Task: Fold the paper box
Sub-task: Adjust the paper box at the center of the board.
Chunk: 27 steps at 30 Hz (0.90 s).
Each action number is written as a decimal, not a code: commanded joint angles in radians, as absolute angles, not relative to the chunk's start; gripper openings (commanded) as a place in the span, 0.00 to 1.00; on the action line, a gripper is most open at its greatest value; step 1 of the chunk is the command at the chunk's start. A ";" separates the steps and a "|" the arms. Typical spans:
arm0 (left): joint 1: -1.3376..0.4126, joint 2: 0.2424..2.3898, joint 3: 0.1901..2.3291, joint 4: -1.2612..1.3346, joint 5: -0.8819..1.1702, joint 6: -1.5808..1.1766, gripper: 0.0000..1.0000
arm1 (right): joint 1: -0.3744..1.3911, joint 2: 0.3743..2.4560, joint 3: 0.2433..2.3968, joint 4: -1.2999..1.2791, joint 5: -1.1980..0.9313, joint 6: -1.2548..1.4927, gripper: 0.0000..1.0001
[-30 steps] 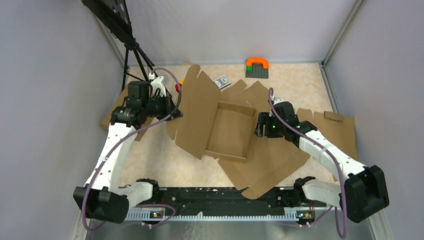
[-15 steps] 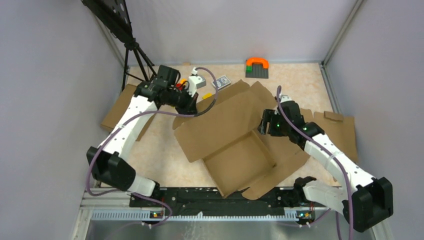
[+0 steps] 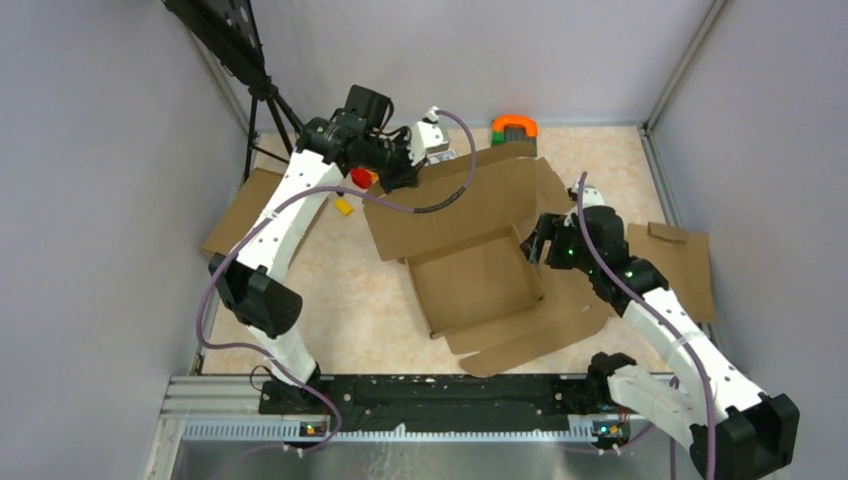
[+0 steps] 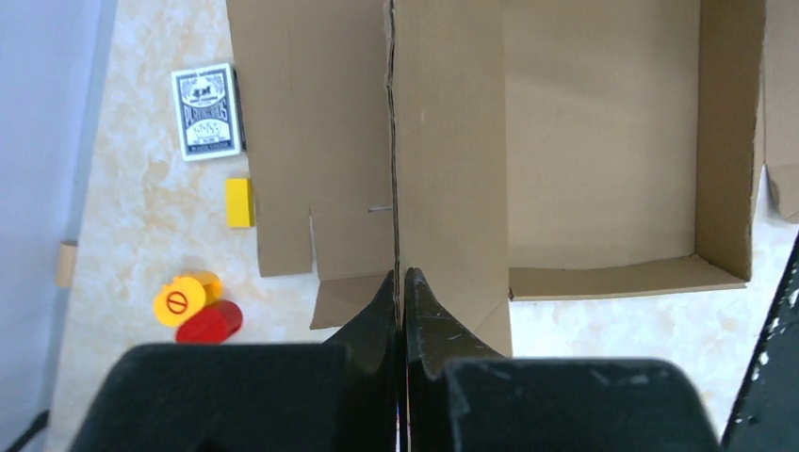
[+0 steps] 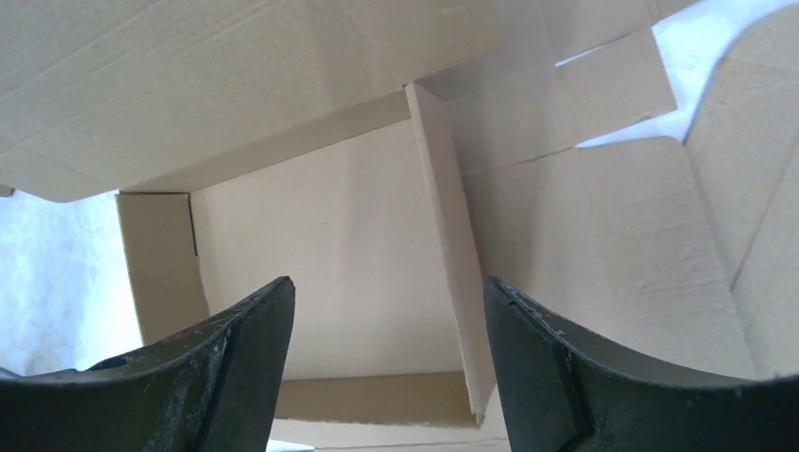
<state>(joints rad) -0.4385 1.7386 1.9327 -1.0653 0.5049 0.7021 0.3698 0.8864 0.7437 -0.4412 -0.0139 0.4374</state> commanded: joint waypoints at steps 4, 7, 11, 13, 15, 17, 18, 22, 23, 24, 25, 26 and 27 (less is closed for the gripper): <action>-0.459 1.761 2.055 -1.241 0.517 0.826 0.01 | 0.356 0.841 0.719 -0.320 -0.073 0.450 0.75; -0.472 1.716 2.025 -1.257 0.430 0.755 0.04 | 0.355 0.782 0.697 -0.291 -0.109 0.485 0.75; -0.470 1.605 1.924 -1.253 0.367 0.684 0.07 | 0.355 0.731 0.659 -0.238 -0.166 0.531 0.77; -0.471 1.526 1.845 -1.185 0.388 0.721 0.08 | 0.355 0.747 0.652 -0.230 -0.170 0.525 0.77; -0.472 1.493 1.780 -1.118 0.408 0.768 0.09 | 0.355 0.778 0.656 -0.229 -0.166 0.503 0.78; -0.472 1.491 1.755 -1.083 0.425 0.806 0.09 | 0.356 0.808 0.648 -0.209 -0.142 0.479 0.79; -0.472 1.499 1.751 -1.068 0.427 0.824 0.09 | 0.355 0.817 0.637 -0.181 -0.119 0.473 0.80; -0.474 1.560 1.777 -1.045 0.390 0.848 0.10 | 0.355 0.780 0.530 0.094 -0.129 0.394 0.82; -0.473 1.573 1.781 -1.046 0.392 0.855 0.10 | 0.355 0.761 0.498 0.181 -0.144 0.376 0.86; -0.473 1.581 1.783 -1.045 0.395 0.860 0.10 | 0.355 0.744 0.476 0.250 -0.147 0.369 0.88; -0.474 1.587 1.784 -1.042 0.399 0.860 0.10 | 0.355 0.739 0.473 0.302 -0.148 0.367 0.88; -0.474 1.590 1.784 -1.039 0.403 0.860 0.10 | 0.355 0.746 0.486 0.334 -0.171 0.352 0.86; -0.476 1.590 1.783 -1.036 0.409 0.861 0.10 | 0.356 0.766 0.521 0.349 -0.221 0.313 0.83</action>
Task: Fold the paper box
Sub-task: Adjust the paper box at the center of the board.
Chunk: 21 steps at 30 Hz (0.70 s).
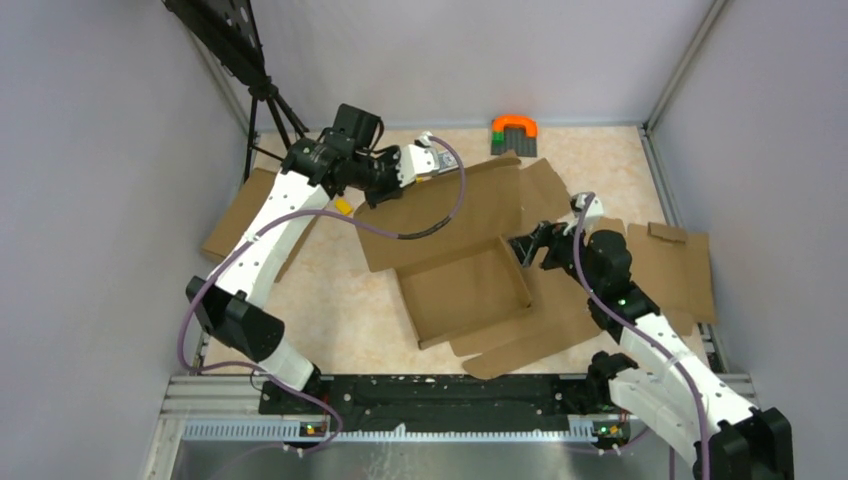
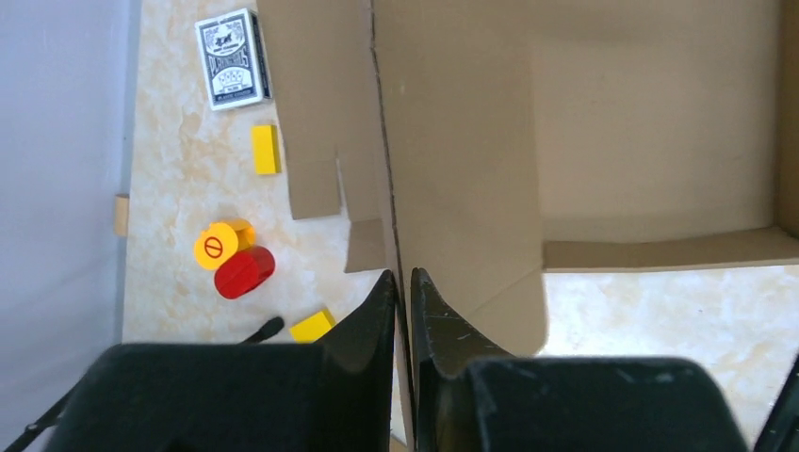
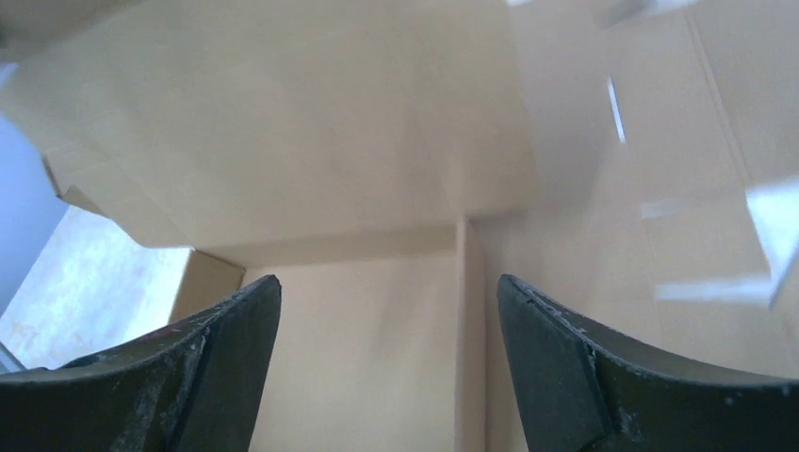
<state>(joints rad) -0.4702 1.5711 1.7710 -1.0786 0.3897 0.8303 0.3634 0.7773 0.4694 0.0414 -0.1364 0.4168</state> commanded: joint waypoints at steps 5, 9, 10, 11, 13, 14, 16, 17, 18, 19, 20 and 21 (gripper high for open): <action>-0.495 1.561 1.748 -1.007 0.458 0.903 0.02 | 0.356 0.980 0.905 0.063 -0.323 0.200 0.93; -0.512 1.519 1.682 -0.939 0.468 0.925 0.00 | 0.364 1.057 1.072 -0.036 -0.481 -0.052 0.93; -0.516 1.513 1.673 -0.934 0.470 0.932 0.00 | 0.377 1.063 1.097 -0.061 -0.510 -0.131 0.92; -0.520 1.505 1.666 -0.929 0.470 0.941 0.00 | 0.391 1.071 1.132 -0.094 -0.542 -0.216 0.90; -0.525 1.491 1.650 -0.912 0.470 0.953 0.00 | 0.420 1.095 1.188 -0.185 -0.562 -0.355 0.88; -0.528 1.485 1.645 -0.905 0.467 0.957 0.00 | 0.431 1.118 1.224 -0.229 -0.565 -0.406 0.88; -0.531 1.477 1.641 -0.891 0.461 0.957 0.00 | 0.452 1.161 1.304 -0.347 -0.593 -0.497 0.86; -0.534 1.473 1.639 -0.887 0.462 0.961 0.00 | 0.461 1.181 1.338 -0.399 -0.617 -0.555 0.86; -0.536 1.471 1.638 -0.885 0.463 0.964 0.00 | 0.472 1.200 1.366 -0.443 -0.621 -0.593 0.85; -0.538 1.466 1.636 -0.885 0.467 0.972 0.00 | 0.486 1.214 1.384 -0.470 -0.608 -0.622 0.84; -0.541 1.462 1.633 -0.886 0.468 0.984 0.00 | 0.499 1.225 1.394 -0.489 -0.588 -0.646 0.84; -0.547 1.455 1.627 -0.886 0.467 0.998 0.00 | 0.511 1.235 1.402 -0.507 -0.569 -0.669 0.82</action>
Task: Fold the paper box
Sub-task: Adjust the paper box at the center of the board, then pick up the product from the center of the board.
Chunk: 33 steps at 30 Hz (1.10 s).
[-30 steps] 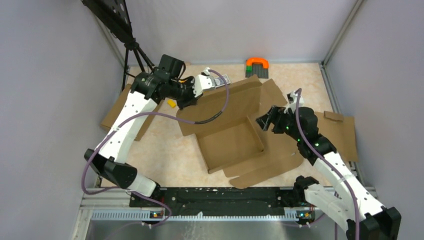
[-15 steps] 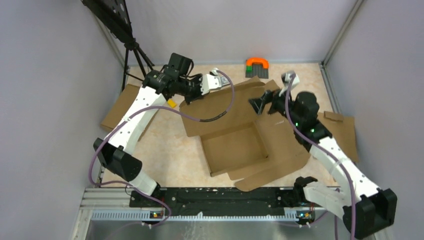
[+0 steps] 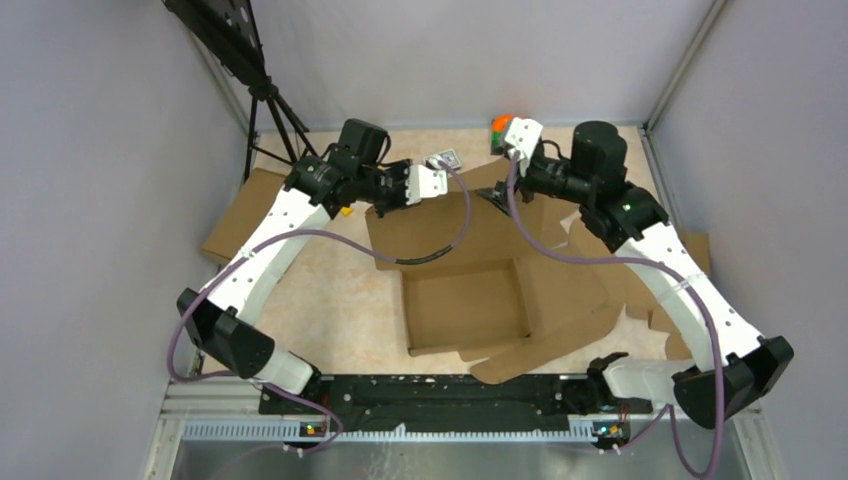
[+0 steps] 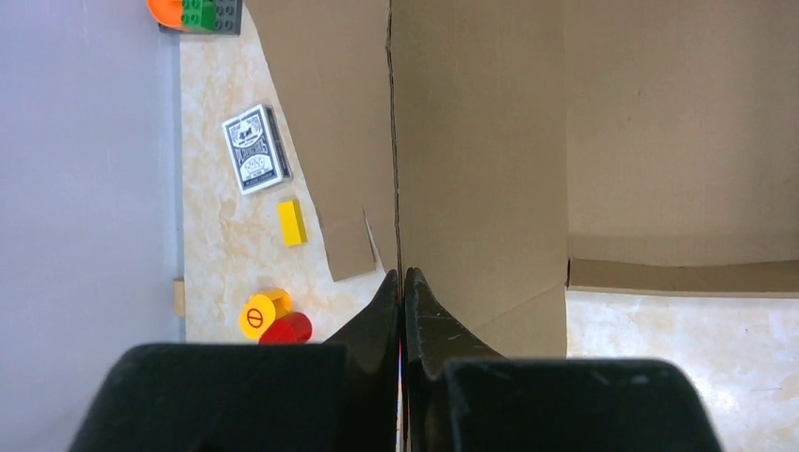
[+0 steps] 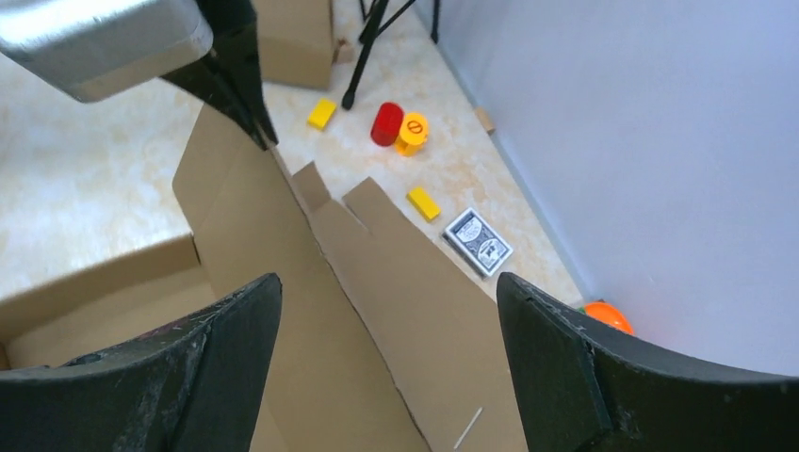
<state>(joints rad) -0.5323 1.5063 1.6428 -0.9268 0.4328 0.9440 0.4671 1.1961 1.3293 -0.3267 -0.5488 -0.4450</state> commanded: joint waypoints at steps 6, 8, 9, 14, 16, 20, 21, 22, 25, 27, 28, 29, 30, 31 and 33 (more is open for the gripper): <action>-0.598 1.434 1.597 -0.871 0.409 1.073 0.00 | 0.540 1.294 1.452 -0.638 -0.582 -0.774 0.75; -0.602 1.443 1.605 -0.868 0.405 1.074 0.00 | 0.547 1.304 1.447 -0.639 -0.568 -0.779 0.72; -0.604 1.447 1.608 -0.867 0.402 1.074 0.00 | 0.548 1.309 1.442 -0.636 -0.559 -0.781 0.70; -0.614 1.447 1.603 -0.843 0.388 1.070 0.01 | 0.549 1.320 1.407 -0.591 -0.511 -0.776 0.38; -0.615 1.438 1.593 -0.821 0.376 1.054 0.13 | 0.550 1.316 1.404 -0.589 -0.512 -0.783 0.15; -0.617 1.387 1.563 -0.723 0.299 0.924 0.54 | 0.549 1.271 1.388 -0.566 -0.509 -0.789 0.00; -0.617 1.367 1.564 -0.692 0.275 0.829 0.59 | 0.549 1.253 1.376 -0.552 -0.497 -0.788 0.00; -0.617 1.343 1.569 -0.672 0.265 0.746 0.65 | 0.549 1.232 1.364 -0.536 -0.484 -0.786 0.00; -0.617 1.249 1.498 -0.575 0.242 0.537 0.82 | 0.550 1.177 1.326 -0.508 -0.428 -0.771 0.00; -0.616 1.168 1.407 -0.491 0.163 0.421 0.87 | 0.549 1.143 1.310 -0.511 -0.397 -0.743 0.00; -0.615 1.130 1.359 -0.449 0.098 0.360 0.91 | 0.549 1.124 1.300 -0.518 -0.392 -0.728 0.00; -0.615 1.080 1.306 -0.401 0.028 0.276 0.95 | 0.549 1.093 1.285 -0.522 -0.389 -0.718 0.00; -0.613 1.050 1.242 -0.360 -0.070 0.223 0.98 | 0.549 1.065 1.257 -0.517 -0.382 -0.703 0.00; -0.609 1.025 1.195 -0.327 -0.138 0.182 0.99 | 0.549 1.038 1.234 -0.506 -0.375 -0.679 0.00; -0.600 1.006 1.119 -0.279 -0.283 0.093 0.99 | 0.549 0.988 1.191 -0.481 -0.366 -0.630 0.00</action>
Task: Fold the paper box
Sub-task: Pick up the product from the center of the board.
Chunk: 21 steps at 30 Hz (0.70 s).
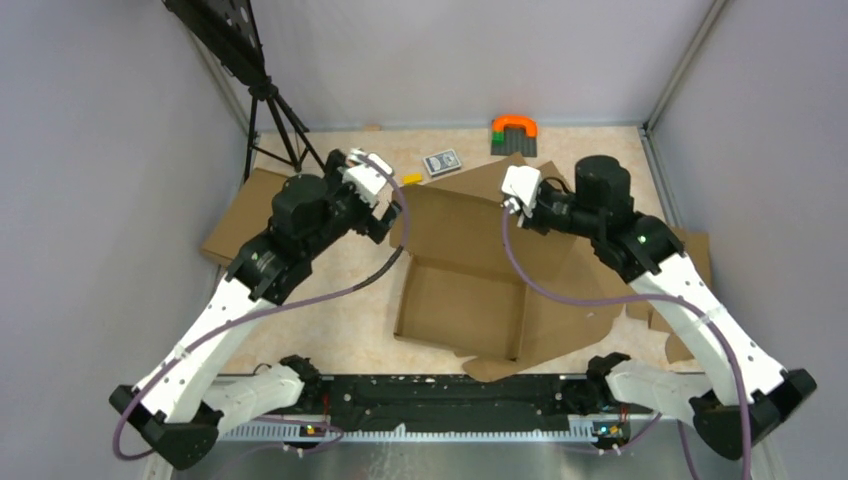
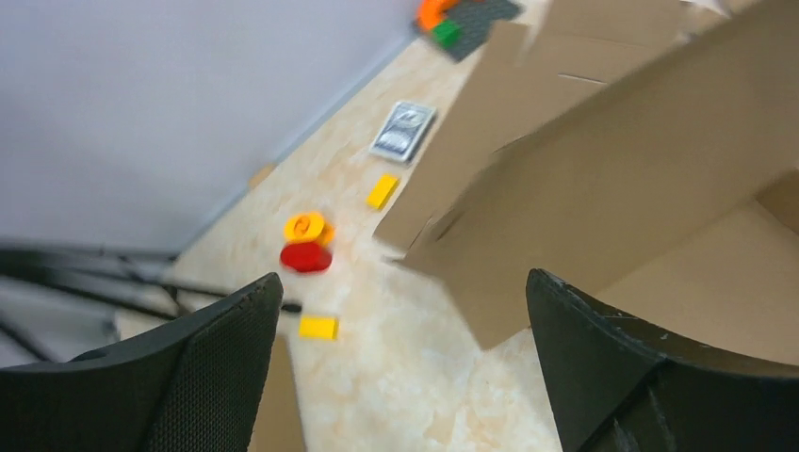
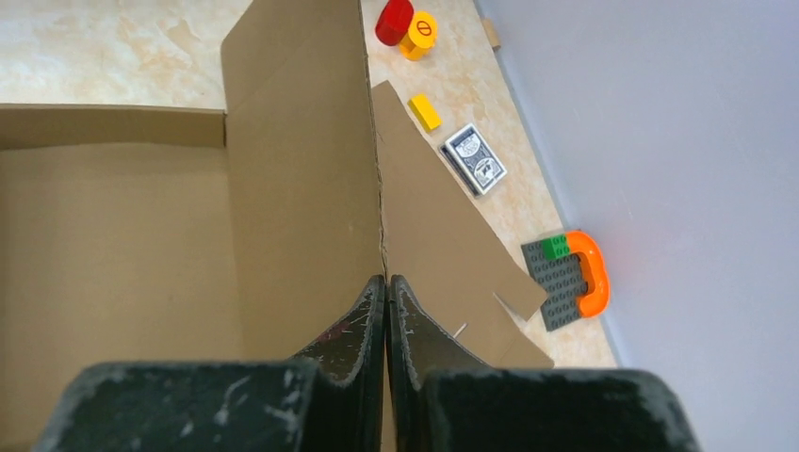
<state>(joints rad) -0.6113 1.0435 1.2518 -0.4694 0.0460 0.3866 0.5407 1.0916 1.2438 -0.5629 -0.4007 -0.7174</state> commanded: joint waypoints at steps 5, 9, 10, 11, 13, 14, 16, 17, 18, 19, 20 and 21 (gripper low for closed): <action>-0.400 1.165 1.155 -0.415 -0.414 -0.326 0.99 | 0.549 0.907 1.126 -0.442 -0.293 -0.546 0.00; -0.326 1.390 1.218 -0.442 -0.497 -0.497 0.99 | 0.549 0.877 1.092 -0.434 -0.285 -0.517 0.00; -0.323 1.445 1.252 -0.462 -0.520 -0.528 0.99 | 0.549 0.873 1.083 -0.432 -0.288 -0.513 0.00; -0.317 1.507 1.294 -0.496 -0.530 -0.564 0.99 | 0.549 0.870 1.076 -0.429 -0.292 -0.511 0.00; -0.293 1.632 1.387 -0.577 -0.513 -0.659 0.99 | 0.549 0.867 1.066 -0.419 -0.297 -0.508 0.00; -0.280 1.698 1.450 -0.640 -0.510 -0.726 0.98 | 0.549 0.867 1.065 -0.417 -0.303 -0.505 0.00; -0.261 1.835 1.594 -0.819 -0.540 -0.871 0.95 | 0.549 0.865 1.065 -0.416 -0.306 -0.501 0.00; -0.256 1.904 1.681 -0.895 -0.547 -0.911 0.93 | 0.549 0.866 1.065 -0.416 -0.307 -0.503 0.00; -0.254 1.965 1.755 -0.954 -0.553 -0.934 0.91 | 0.550 0.863 1.063 -0.416 -0.307 -0.504 0.00; -0.253 2.021 1.825 -0.997 -0.554 -0.955 0.88 | 0.549 0.861 1.063 -0.415 -0.305 -0.505 0.00; -0.249 2.063 1.882 -1.022 -0.541 -0.967 0.83 | 0.549 0.859 1.061 -0.413 -0.306 -0.505 0.00; -0.241 2.102 1.917 -1.024 -0.522 -0.969 0.81 | 0.549 0.856 1.058 -0.409 -0.303 -0.504 0.00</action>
